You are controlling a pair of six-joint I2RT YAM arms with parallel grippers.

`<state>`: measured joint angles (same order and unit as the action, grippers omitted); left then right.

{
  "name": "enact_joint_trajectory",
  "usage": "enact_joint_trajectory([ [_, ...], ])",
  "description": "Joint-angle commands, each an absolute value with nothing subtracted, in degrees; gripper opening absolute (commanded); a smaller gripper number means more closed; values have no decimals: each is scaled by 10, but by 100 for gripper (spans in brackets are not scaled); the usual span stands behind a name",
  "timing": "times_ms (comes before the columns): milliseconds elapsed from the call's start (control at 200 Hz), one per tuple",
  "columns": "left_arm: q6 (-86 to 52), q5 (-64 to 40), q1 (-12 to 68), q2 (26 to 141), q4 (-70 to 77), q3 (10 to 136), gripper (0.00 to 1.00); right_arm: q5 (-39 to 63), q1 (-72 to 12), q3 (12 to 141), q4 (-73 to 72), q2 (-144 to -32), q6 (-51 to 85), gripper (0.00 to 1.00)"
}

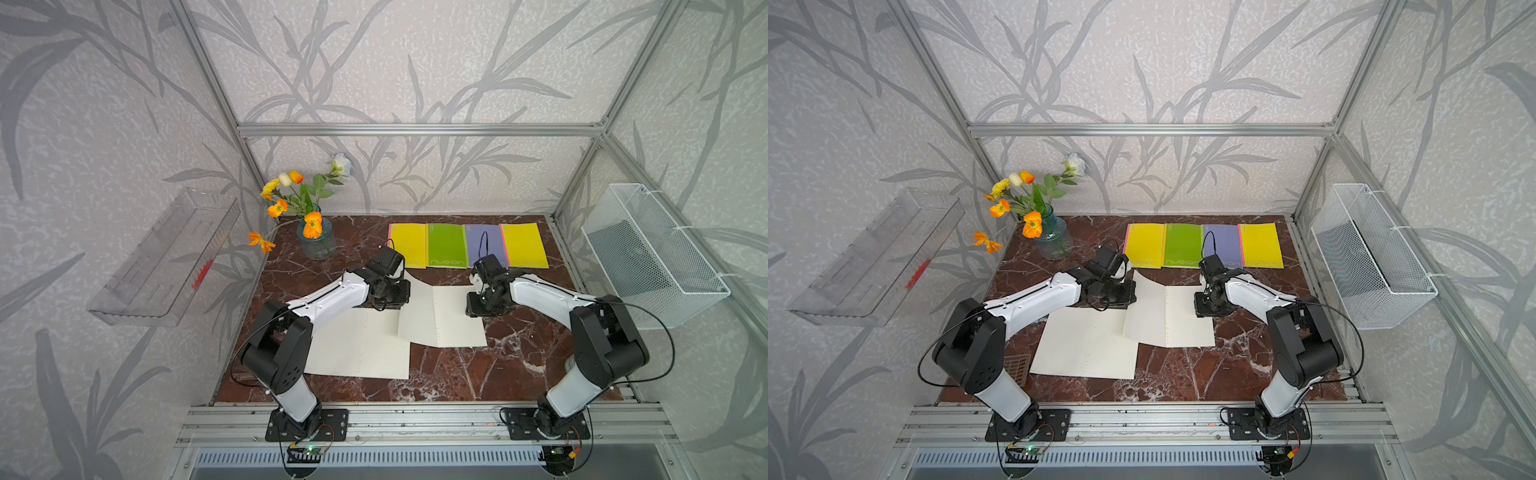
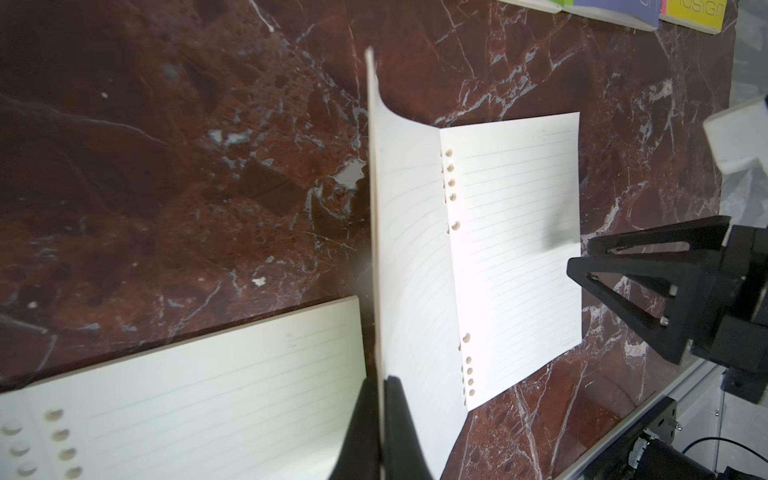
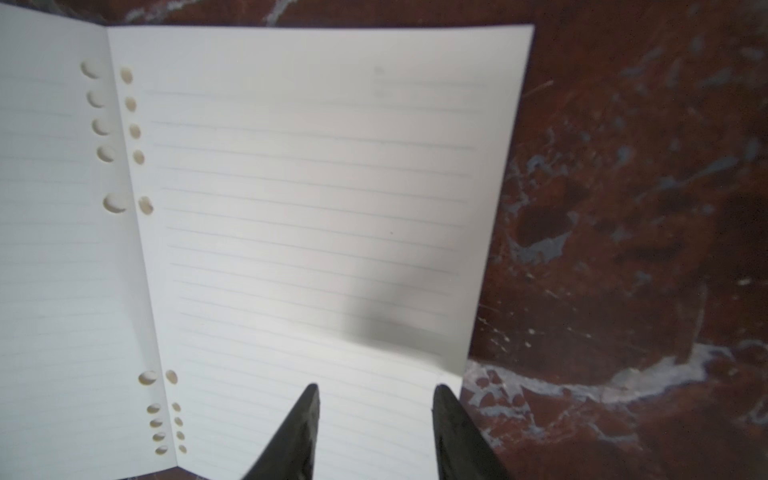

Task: Close the notebook
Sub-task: Close the notebook at the center of the board.

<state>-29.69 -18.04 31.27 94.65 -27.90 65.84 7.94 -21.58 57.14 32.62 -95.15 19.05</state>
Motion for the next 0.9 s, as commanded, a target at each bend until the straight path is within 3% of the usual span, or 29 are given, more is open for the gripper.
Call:
enact_joint_trajectory([
  [0, -269, -181, 304, 931, -306, 656, 0, 76, -213, 580, 334, -951, 192, 45],
  [895, -270, -218, 302, 945, -297, 680, 3, 85, -213, 559, 314, -975, 201, 45],
])
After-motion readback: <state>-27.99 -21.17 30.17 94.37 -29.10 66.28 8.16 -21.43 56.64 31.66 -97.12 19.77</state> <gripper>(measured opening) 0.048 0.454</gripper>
